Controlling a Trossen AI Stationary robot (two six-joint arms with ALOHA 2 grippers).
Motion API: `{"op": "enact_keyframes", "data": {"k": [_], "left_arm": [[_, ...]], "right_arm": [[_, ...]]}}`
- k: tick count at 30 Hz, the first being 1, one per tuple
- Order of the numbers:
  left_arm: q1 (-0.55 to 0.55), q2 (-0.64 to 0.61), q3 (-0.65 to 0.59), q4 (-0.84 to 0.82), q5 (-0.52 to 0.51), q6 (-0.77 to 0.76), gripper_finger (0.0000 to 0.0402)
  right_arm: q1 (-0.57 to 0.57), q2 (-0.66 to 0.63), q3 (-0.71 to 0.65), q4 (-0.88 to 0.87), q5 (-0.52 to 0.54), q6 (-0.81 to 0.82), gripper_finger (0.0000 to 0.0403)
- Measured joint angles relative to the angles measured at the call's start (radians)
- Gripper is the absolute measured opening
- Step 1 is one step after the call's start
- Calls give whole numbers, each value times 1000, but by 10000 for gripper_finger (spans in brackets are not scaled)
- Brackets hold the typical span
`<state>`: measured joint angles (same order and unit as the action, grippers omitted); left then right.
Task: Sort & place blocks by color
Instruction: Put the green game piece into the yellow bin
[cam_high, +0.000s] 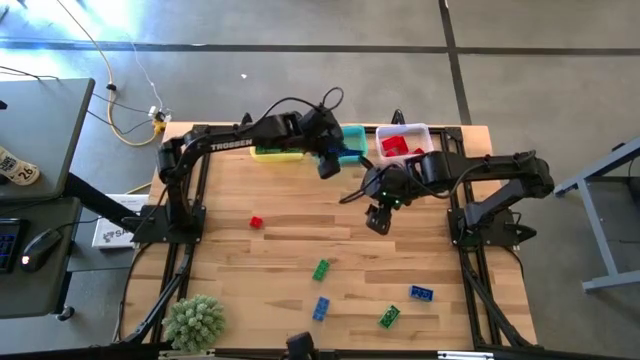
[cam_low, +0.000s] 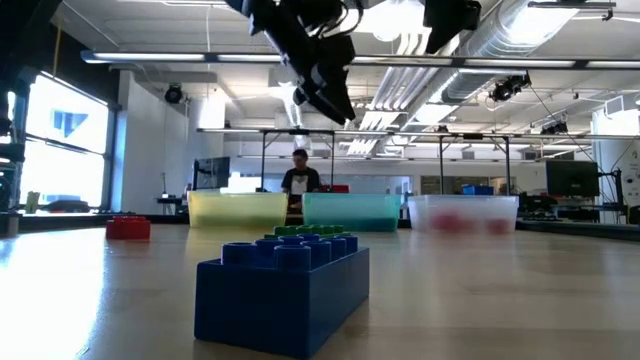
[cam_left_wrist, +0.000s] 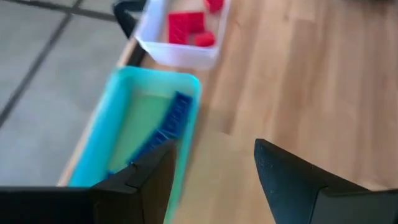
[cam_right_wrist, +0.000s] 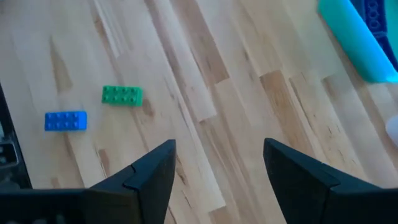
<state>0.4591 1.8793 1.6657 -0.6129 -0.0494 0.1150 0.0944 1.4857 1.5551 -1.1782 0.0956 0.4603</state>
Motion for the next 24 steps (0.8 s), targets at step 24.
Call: {"op": "enact_keyframes", "data": {"k": [24], "left_arm": [[-242, -24, 46, -449, -104, -318, 205]], "right_arm": [[146, 17, 0, 14, -111, -384, 234]]}}
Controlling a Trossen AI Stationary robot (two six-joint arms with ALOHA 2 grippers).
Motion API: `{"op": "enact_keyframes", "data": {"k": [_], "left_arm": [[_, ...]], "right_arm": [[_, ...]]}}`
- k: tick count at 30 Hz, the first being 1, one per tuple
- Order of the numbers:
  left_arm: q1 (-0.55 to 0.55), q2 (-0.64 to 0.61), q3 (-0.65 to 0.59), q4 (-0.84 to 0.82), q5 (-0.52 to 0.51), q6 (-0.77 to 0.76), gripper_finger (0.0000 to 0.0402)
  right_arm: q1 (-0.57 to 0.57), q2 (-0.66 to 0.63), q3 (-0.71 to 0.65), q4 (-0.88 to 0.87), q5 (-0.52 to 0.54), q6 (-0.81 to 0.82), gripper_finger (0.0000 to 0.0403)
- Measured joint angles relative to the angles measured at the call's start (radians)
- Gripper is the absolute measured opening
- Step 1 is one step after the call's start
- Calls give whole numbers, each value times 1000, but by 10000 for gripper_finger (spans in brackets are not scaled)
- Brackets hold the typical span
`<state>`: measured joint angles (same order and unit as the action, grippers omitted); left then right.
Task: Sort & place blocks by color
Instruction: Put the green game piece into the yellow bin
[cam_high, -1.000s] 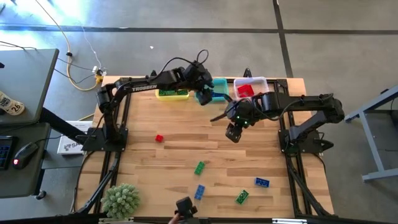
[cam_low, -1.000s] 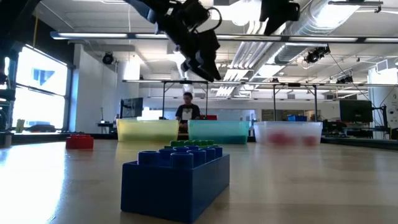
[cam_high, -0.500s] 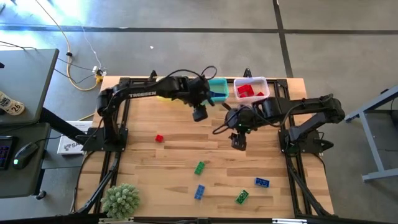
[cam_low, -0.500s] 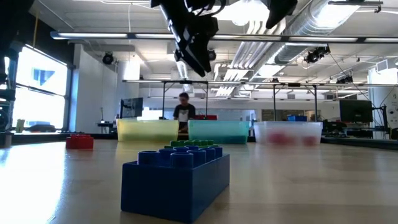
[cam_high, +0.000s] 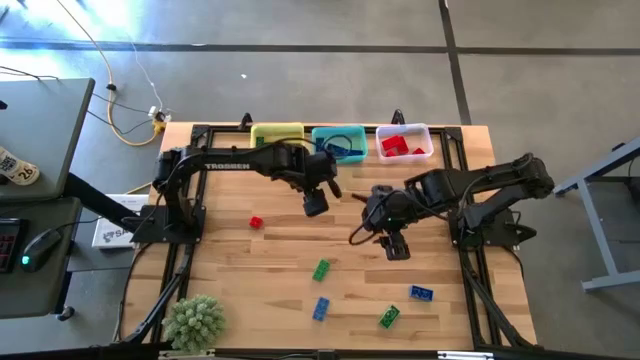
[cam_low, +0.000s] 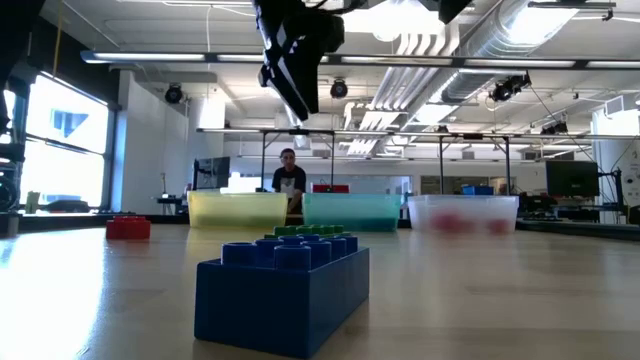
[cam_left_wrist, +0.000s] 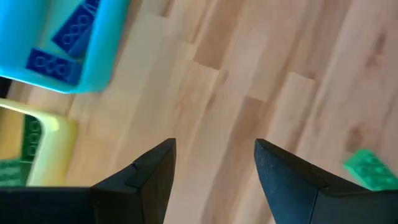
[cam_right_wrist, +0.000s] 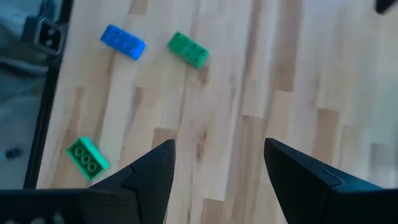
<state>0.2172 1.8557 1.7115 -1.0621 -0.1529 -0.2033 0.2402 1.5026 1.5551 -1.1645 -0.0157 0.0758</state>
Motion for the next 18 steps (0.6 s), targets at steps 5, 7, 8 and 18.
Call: {"op": "enact_keyframes", "data": {"k": [5, 7, 8, 18], "left_arm": [[-60, -2, 0, -30, 0, -42, 205], [-83, -5, 0, -53, -1, -56, 205], [-96, -5, 0, -67, -7, -61, 205], [-206, -5, 0, -131, -67, -83, 205]], "right_arm": [[48, 40, 0, -2, -69, -34, 234], [74, 63, 0, -2, -70, -36, 234], [90, 71, 0, -3, -68, -36, 234], [243, 171, 0, -2, -68, 2, 234]]}}
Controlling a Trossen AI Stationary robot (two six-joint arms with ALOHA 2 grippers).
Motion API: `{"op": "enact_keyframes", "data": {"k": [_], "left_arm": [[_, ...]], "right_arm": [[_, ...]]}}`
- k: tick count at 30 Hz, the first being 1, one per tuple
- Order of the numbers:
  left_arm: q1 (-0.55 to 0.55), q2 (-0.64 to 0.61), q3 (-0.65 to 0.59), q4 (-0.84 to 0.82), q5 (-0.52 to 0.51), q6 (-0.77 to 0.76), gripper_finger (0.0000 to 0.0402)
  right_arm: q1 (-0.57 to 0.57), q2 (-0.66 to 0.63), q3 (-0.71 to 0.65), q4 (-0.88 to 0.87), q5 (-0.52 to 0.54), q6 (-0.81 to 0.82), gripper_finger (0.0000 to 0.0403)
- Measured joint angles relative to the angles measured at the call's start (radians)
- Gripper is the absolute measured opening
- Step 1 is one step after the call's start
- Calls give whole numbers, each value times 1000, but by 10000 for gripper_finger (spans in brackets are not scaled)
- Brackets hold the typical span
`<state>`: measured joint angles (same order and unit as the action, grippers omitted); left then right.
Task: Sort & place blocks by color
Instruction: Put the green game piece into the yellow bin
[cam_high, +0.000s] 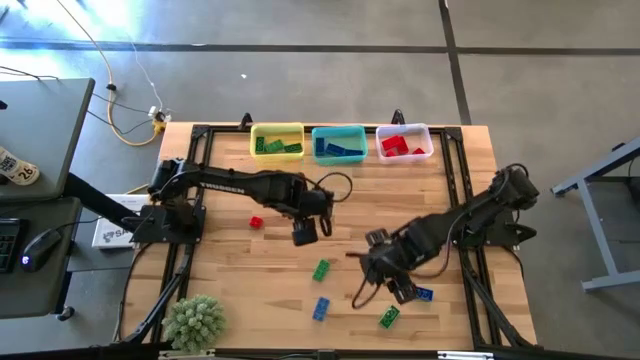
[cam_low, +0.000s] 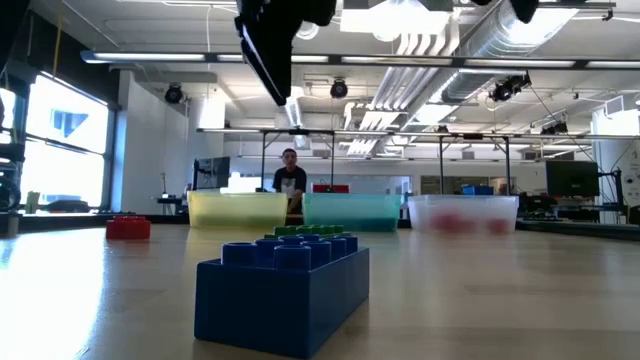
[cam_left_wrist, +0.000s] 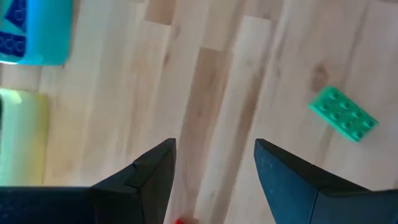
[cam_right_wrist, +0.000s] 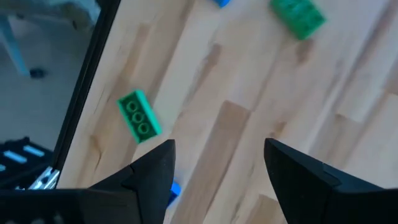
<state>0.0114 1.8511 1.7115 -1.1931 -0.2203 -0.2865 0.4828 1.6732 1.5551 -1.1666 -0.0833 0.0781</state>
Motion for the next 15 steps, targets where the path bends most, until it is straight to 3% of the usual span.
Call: {"op": "enact_keyframes", "data": {"k": [15], "left_arm": [[-154, 0, 0, 8, 0, -26, 205]], "right_arm": [[215, 191, 0, 58, 3, 65, 234]]}}
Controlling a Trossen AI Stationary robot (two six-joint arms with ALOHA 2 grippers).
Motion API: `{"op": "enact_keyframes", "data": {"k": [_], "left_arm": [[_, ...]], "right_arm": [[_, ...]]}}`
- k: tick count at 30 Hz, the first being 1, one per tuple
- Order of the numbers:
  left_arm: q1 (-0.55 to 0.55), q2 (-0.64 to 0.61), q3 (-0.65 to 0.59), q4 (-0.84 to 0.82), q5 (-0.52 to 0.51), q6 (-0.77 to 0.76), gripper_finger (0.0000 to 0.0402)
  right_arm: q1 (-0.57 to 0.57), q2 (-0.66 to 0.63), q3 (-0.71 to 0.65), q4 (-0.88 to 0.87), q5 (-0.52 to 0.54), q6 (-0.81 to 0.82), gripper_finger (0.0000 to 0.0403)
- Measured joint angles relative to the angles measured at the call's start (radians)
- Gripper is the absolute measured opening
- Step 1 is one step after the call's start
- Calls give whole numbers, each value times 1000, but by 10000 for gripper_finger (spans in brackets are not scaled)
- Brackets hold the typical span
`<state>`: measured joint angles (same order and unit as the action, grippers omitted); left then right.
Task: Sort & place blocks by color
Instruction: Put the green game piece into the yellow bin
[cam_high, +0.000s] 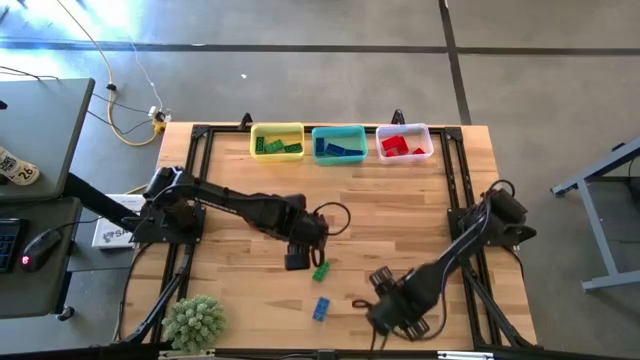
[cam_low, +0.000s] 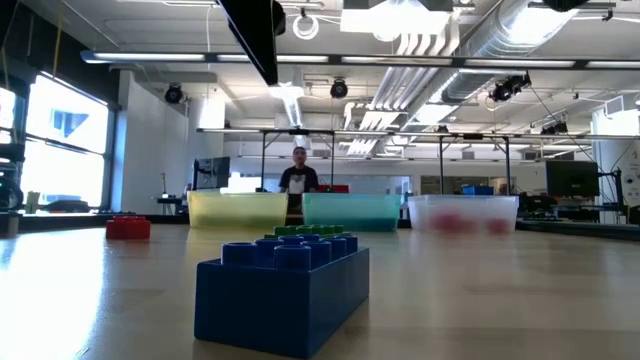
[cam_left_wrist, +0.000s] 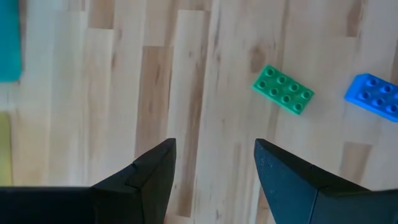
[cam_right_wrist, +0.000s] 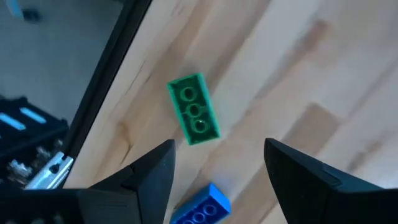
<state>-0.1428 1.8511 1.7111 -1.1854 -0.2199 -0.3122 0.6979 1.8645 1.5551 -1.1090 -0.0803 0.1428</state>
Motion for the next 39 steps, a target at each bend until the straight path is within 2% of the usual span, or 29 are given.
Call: {"op": "enact_keyframes", "data": {"k": [7, 23, 39], "left_arm": [[-29, 0, 0, 1, -7, -17, 205], [-36, 0, 0, 8, -12, -26, 205], [-36, 0, 0, 16, -12, -10, 205]], "right_arm": [[55, 64, 0, 8, 32, -10, 234], [69, 121, 0, 98, 87, 57, 234], [90, 231, 0, 16, 107, 67, 234]]}}
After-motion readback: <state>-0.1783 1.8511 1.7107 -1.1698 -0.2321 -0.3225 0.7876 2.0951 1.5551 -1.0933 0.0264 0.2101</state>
